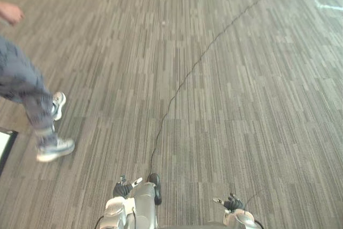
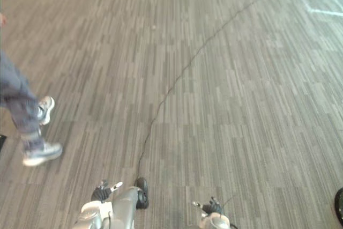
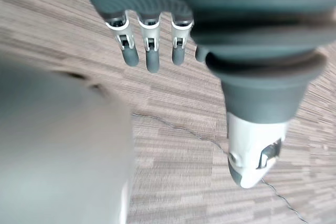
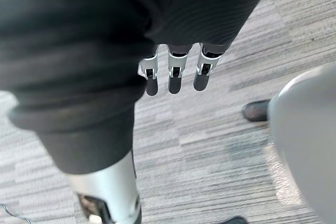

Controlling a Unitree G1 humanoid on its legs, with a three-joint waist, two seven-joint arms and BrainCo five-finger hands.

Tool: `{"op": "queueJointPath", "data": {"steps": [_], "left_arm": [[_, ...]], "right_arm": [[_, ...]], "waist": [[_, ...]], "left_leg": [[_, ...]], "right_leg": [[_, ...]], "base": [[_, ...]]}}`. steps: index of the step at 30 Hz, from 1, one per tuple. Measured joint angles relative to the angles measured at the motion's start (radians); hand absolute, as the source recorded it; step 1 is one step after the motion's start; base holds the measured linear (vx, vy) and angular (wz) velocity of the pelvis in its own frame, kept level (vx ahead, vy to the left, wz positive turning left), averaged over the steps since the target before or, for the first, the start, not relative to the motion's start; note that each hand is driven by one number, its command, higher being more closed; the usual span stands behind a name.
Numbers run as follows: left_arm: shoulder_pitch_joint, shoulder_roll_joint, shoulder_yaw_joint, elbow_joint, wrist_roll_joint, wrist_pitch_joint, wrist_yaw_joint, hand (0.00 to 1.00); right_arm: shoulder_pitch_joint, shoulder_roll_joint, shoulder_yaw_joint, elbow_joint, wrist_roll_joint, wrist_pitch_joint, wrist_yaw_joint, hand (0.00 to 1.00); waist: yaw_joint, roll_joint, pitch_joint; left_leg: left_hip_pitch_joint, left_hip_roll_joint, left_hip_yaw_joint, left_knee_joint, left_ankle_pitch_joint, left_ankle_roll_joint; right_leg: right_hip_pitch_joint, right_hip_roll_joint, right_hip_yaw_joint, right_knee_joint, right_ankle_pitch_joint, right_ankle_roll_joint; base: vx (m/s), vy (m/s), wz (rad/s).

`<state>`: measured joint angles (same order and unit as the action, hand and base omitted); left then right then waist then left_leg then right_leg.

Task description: Pick up cushions and gather them together orderly.

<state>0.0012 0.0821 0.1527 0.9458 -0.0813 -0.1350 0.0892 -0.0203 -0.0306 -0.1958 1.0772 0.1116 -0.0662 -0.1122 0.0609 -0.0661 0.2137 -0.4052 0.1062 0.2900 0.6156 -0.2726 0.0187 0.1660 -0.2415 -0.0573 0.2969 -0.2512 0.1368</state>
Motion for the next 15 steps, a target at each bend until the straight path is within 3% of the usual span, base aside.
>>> {"op": "queueJointPath", "data": {"steps": [1,2,3,4,5,6,8,9,11,12,13,14,15], "left_arm": [[0.001,0.004,-0.002,0.010,0.000,0.001,-0.001,0.00],[0.002,0.017,-0.030,0.028,0.004,0.007,-0.002,0.00],[0.003,0.023,-0.040,0.033,0.009,0.015,-0.004,0.00],[0.012,0.024,-0.045,0.036,0.013,0.018,-0.003,0.00],[0.017,0.022,-0.046,0.036,0.013,0.018,-0.002,0.00],[0.030,0.020,-0.059,0.036,0.014,0.018,-0.002,0.00],[0.031,0.019,-0.064,0.036,0.013,0.018,-0.002,0.00],[0.029,0.018,-0.063,0.037,0.011,0.018,-0.003,0.00],[0.026,0.011,-0.064,0.038,0.011,0.018,-0.004,0.00],[0.020,0.008,-0.065,0.040,0.010,0.018,-0.004,0.00],[0.016,0.010,-0.064,0.048,0.011,0.018,-0.005,0.00],[0.014,0.003,-0.064,0.054,0.011,0.018,-0.005,0.00],[0.000,-0.017,-0.061,0.065,0.011,0.017,-0.005,0.00]], "right_arm": [[0.000,0.000,0.002,0.000,-0.005,-0.001,0.003,0.00],[0.000,0.002,0.009,-0.002,-0.019,-0.002,0.013,0.00],[0.002,0.002,0.013,-0.001,-0.025,-0.002,0.016,0.00],[0.004,0.002,0.016,0.001,-0.027,-0.001,0.018,0.00],[0.005,0.001,0.018,0.000,-0.027,-0.002,0.019,0.00],[0.002,-0.016,0.033,-0.010,-0.027,-0.004,0.024,0.00],[0.000,-0.019,0.043,-0.045,-0.029,-0.007,0.026,0.00],[-0.010,-0.020,0.046,-0.056,-0.029,-0.017,0.030,0.00],[-0.022,-0.028,0.051,-0.072,-0.028,-0.024,0.032,0.00],[-0.022,-0.032,0.051,-0.080,-0.028,-0.025,0.032,0.00],[-0.020,-0.034,0.050,-0.078,-0.026,-0.024,0.033,0.00],[-0.019,-0.042,0.049,-0.074,-0.026,-0.023,0.032,0.00],[-0.031,-0.052,0.043,-0.073,-0.029,-0.023,0.033,0.00]], "waist": [[0.002,-0.005,-0.002],[-0.006,-0.015,-0.006],[-0.010,-0.017,-0.003],[-0.011,-0.018,0.007],[-0.011,-0.014,0.012],[-0.023,-0.001,0.019],[-0.032,0.012,0.025],[-0.045,0.019,0.030],[-0.066,0.033,0.038],[-0.070,0.035,0.040],[-0.075,0.026,0.041],[-0.081,0.026,0.040],[-0.074,0.063,0.041]], "left_leg": [[0.032,-0.004,0.016,0.001,-0.028,0.004],[0.100,-0.017,0.035,-0.013,-0.067,0.019],[0.139,-0.023,0.040,-0.024,-0.087,0.021],[0.231,-0.035,0.057,-0.058,-0.114,0.026],[0.264,-0.039,0.059,-0.077,-0.120,0.024],[0.374,-0.046,0.069,-0.152,-0.126,0.020],[0.484,-0.043,0.077,-0.256,-0.121,0.010],[0.540,-0.030,0.081,-0.310,-0.117,0.005],[0.610,-0.010,0.079,-0.370,-0.111,-0.005],[0.640,-0.006,0.076,-0.398,-0.108,-0.011],[0.705,-0.025,0.048,-0.450,-0.102,-0.032],[0.735,-0.018,0.020,-0.460,-0.094,-0.058],[0.742,0.014,0.002,-0.454,-0.077,-0.090]], "right_leg": [[-0.045,-0.014,0.020,0.117,0.012,0.019],[-0.160,-0.032,0.049,0.414,0.080,0.062],[-0.208,-0.037,0.043,0.543,0.100,0.063],[-0.274,-0.050,-0.001,0.728,0.089,0.026],[-0.291,-0.056,-0.026,0.776,0.076,0.001],[-0.353,-0.052,-0.108,0.849,0.032,-0.067],[-0.452,-0.011,-0.191,0.807,-0.022,-0.096],[-0.516,0.033,-0.233,0.691,-0.044,-0.115],[-0.576,0.096,-0.274,0.422,-0.017,-0.120],[-0.596,0.122,-0.273,0.282,0.033,-0.116],[-0.597,0.161,-0.239,0.012,0.245,-0.130],[-0.584,0.173,-0.210,0.010,0.386,-0.195],[-0.584,0.188,-0.213,0.063,0.344,-0.213]], "base": [[0.52,0.255,-0.35],[0.51,0.216,-0.33],[0.70,0.200,-0.35],[0.40,0.069,-0.26],[0.49,0.066,-0.36],[0.41,0.036,-0.28],[0.63,0.033,-0.16],[0.65,-0.017,0.11],[0.51,-0.044,0.23],[0.63,-0.098,0.45],[0.65,-0.109,0.59],[0.69,-0.130,0.45],[0.55,-0.128,0.23]]}}
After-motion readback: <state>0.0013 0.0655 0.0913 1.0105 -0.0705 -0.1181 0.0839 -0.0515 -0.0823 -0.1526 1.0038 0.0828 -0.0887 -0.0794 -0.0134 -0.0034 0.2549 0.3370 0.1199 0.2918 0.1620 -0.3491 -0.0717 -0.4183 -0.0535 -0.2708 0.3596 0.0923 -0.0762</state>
